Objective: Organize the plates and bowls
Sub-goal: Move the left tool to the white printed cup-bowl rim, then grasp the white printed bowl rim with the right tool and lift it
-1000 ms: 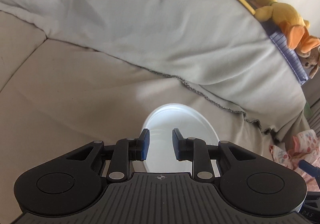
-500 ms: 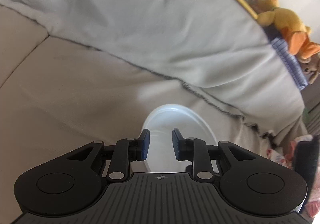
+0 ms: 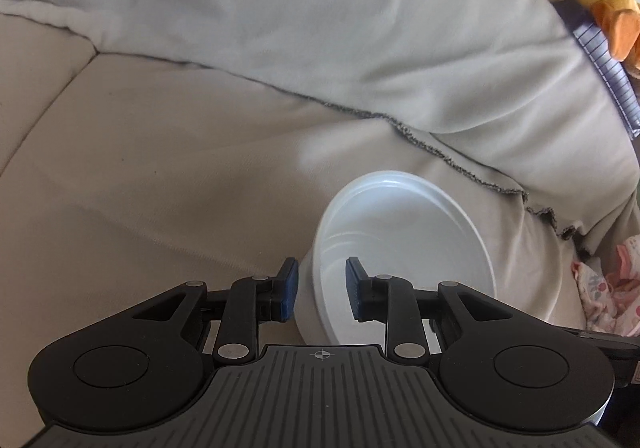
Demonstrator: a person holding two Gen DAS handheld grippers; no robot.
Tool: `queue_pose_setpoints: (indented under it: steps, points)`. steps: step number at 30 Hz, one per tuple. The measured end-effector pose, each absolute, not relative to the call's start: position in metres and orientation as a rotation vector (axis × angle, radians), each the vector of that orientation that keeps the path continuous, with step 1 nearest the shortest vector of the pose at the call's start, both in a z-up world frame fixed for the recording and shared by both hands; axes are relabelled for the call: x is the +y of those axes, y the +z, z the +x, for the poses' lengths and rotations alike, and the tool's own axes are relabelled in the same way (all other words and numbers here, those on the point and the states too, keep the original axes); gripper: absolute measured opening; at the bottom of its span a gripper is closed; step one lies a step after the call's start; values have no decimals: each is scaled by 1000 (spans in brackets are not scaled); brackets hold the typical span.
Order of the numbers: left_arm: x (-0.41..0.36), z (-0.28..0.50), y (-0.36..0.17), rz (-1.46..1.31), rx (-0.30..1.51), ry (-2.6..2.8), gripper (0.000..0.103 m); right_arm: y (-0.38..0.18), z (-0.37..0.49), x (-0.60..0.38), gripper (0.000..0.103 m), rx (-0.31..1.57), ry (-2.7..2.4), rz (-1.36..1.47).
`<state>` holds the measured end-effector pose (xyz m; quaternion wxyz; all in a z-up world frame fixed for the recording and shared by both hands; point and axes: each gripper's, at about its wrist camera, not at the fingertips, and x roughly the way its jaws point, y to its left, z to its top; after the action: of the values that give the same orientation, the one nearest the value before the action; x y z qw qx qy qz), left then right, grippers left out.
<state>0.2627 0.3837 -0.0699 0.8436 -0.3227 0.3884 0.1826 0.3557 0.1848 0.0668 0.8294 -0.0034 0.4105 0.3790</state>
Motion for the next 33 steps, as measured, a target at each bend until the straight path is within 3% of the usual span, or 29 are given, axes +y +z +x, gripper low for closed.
queue_pose_setpoints:
  steps: [2, 3, 5, 9, 16, 24, 33]
  points:
    - [385, 264, -77, -721, 821, 368, 29, 61, 360, 192, 44, 931, 805, 20]
    - [385, 264, -78, -753, 812, 350, 30, 60, 361, 193, 32, 949, 811, 30]
    - [381, 263, -72, -778, 791, 342, 28, 65, 357, 191, 30, 948, 799, 14]
    - [348, 258, -40, -743, 739, 234, 28, 90, 333, 151, 28, 810, 769, -21]
    - [224, 242, 30, -570, 605, -23, 29, 119, 273, 1, 28, 564, 710, -30]
    - [135, 264, 28, -487, 797, -104, 28, 66, 266, -100, 28, 677, 686, 34]
    - [125, 260, -7, -512, 936, 35, 24, 23, 263, -108, 28, 671, 710, 74]
